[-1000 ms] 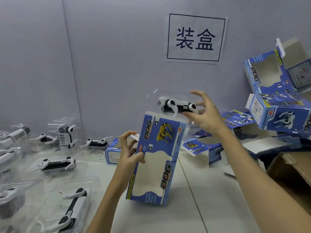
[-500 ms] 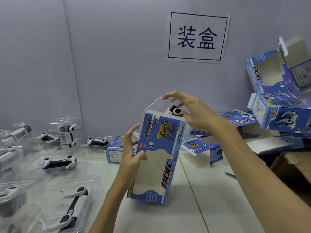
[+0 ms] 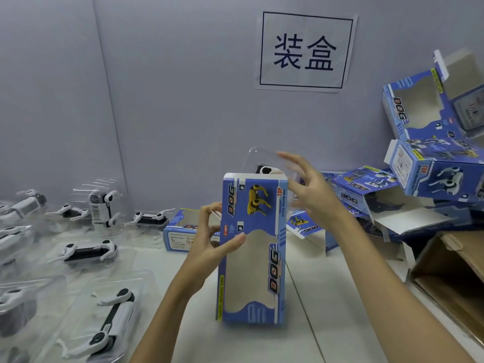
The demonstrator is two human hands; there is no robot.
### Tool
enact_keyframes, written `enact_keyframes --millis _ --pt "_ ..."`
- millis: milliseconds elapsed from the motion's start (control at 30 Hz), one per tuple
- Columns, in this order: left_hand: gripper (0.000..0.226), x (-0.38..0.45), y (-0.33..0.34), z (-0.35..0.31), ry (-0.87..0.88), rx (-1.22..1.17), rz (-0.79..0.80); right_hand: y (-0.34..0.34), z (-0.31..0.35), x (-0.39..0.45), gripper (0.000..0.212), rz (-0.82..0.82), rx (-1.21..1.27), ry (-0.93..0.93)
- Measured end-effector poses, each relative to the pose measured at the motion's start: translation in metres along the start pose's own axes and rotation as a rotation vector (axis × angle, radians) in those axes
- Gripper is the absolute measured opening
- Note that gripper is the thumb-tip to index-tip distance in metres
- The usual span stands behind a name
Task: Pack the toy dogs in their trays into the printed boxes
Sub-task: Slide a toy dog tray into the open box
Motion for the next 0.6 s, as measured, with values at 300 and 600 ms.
enact_keyframes --millis 300,600 --pt "0.064 0.0 0.0 0.003 -0.062 -0.097 0.134 0.043 -0.063 -0.06 0.055 -0.384 0.394 0.162" --pt "0.058 0.004 0.003 0.013 -0.126 -0.07 0.092 0.071 -0.072 -0.07 0.087 -0.318 0.465 0.161"
Point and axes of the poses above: each hand's wrist, its own x-axis towards the middle knuckle, its own y-axis out of the palm, z = x × y, the point moved 3 cm from there along x, towards the middle knuckle, and after that the axes turned 8 degrees about -y, right-handed, at the moved point
